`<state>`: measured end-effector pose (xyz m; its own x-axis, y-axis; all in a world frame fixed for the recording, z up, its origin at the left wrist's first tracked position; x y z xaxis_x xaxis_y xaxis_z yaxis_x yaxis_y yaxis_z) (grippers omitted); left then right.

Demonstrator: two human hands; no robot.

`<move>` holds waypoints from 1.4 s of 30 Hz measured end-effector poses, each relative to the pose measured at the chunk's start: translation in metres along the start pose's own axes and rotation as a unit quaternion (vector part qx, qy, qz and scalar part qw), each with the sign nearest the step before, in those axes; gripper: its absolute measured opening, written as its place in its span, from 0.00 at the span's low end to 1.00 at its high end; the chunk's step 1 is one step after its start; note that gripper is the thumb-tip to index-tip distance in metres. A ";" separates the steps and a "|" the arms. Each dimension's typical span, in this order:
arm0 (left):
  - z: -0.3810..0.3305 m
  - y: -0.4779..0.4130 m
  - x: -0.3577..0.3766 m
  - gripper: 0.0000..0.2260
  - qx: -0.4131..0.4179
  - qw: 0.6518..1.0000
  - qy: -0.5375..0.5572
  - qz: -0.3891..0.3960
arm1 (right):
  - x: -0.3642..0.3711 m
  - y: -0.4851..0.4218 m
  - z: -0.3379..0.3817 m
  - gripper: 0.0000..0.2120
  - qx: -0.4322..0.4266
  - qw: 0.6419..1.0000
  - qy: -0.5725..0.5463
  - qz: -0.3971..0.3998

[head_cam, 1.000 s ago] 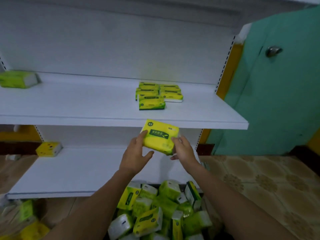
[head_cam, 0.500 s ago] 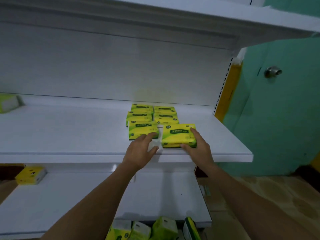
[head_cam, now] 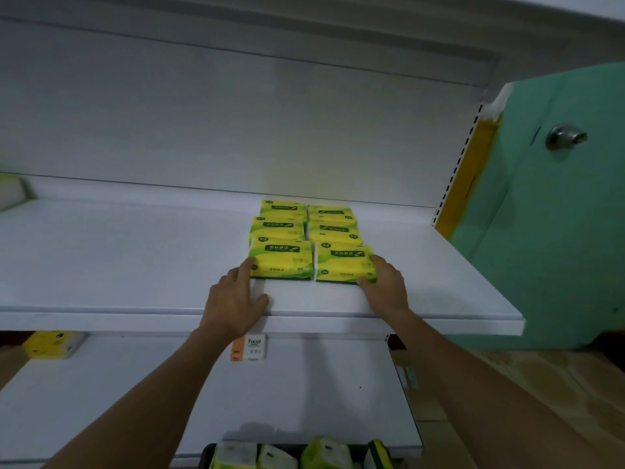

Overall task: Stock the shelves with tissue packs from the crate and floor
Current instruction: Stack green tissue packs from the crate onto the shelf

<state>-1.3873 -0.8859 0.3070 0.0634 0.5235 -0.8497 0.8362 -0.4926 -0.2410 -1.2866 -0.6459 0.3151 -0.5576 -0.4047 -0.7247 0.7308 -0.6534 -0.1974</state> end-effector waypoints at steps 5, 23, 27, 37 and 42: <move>0.003 -0.002 -0.002 0.30 -0.011 1.000 -0.004 0.024 | -0.005 0.008 0.009 0.21 -0.010 0.998 -0.057 -0.022; 0.036 0.145 0.008 0.22 0.054 0.989 -0.091 0.107 | -0.008 0.152 0.033 0.29 -0.063 0.994 0.081 0.043; 0.065 0.193 0.048 0.22 0.013 0.980 -0.079 0.184 | 0.036 0.189 0.011 0.28 -0.060 0.990 0.082 0.093; 0.104 0.274 0.155 0.21 -0.121 0.928 0.028 0.352 | 0.169 0.294 -0.104 0.24 0.132 0.949 0.076 0.276; 0.111 0.307 0.204 0.34 -0.154 0.895 0.106 0.406 | 0.207 0.335 -0.136 0.24 0.231 0.918 0.026 0.320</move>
<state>-1.1782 -1.0081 0.0076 0.7925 0.2162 -0.5703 0.5761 -0.5723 0.5836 -1.1035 -0.8617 0.0090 -0.0443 -0.7776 -0.6272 0.6506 -0.4989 0.5726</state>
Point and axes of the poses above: each hand's wrist, its own y-axis away from the middle knuckle, its own x-axis out of the palm, z = x × y, the point moved 2 cm from there along -y, towards the middle knuckle, and after that the axes turned 1 degree about -y, right-handed, at the moved point
